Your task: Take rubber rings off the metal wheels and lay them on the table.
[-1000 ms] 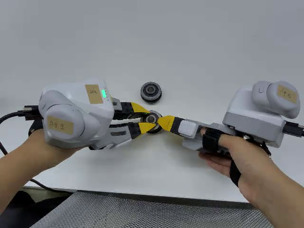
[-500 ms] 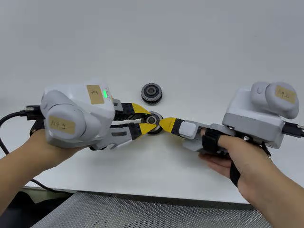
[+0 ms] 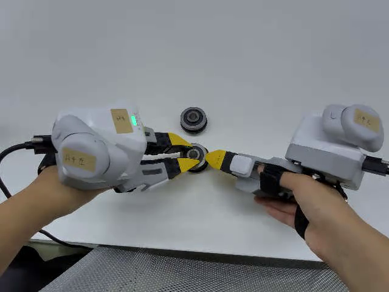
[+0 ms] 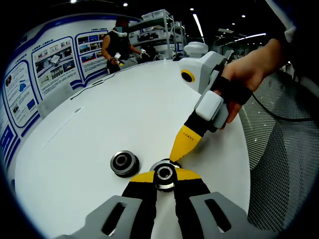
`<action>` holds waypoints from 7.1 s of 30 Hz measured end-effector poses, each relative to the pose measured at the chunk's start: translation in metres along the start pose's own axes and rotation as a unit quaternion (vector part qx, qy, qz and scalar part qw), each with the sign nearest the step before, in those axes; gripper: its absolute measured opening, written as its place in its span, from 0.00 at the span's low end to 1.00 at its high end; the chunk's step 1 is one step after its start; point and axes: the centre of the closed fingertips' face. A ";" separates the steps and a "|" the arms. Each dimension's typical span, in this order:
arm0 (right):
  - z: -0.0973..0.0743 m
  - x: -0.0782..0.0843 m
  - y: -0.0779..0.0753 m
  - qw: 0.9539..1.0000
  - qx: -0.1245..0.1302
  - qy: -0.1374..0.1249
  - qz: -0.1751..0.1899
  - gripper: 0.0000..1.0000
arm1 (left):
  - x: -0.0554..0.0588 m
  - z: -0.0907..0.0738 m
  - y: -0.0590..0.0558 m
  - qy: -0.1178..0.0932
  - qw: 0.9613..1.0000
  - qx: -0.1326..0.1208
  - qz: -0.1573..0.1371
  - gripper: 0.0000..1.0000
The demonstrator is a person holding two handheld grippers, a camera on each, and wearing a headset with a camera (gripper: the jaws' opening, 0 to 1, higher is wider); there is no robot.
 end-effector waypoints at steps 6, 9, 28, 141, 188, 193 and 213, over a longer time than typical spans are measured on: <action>0.001 -0.001 -0.004 1.000 0.006 -0.001 0.017 0.01 | 0.000 0.000 0.000 0.002 1.000 0.000 -0.001 0.12; 0.001 -0.002 -0.003 1.000 0.007 -0.004 0.012 0.00 | 0.000 0.000 0.000 0.004 1.000 -0.001 0.000 0.12; 0.003 -0.003 0.004 1.000 0.000 -0.004 -0.005 0.00 | 0.000 0.000 0.000 0.007 1.000 0.001 0.001 0.12; -0.049 -0.035 -0.069 0.983 0.158 -0.054 -0.083 0.08 | -0.041 -0.071 0.017 -0.081 0.988 -0.106 -0.080 0.34; -0.047 -0.013 0.011 0.989 -0.006 -0.049 -0.139 0.23 | -0.009 0.003 0.004 0.013 0.997 -0.018 -0.075 0.19; -0.049 -0.015 0.006 0.990 -0.003 -0.054 -0.133 0.23 | -0.008 0.004 0.003 0.018 0.997 -0.020 -0.070 0.18; -0.051 -0.012 0.004 0.992 -0.003 -0.058 -0.116 0.23 | -0.002 0.005 0.003 0.031 0.998 -0.014 -0.050 0.14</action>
Point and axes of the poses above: the centre of the closed fingertips' face, and the gripper's own axes: z roughly forward along the fingers, y roughly to its left, x roughly out of its underside, and after that the axes turned 14 degrees about -z, right-handed
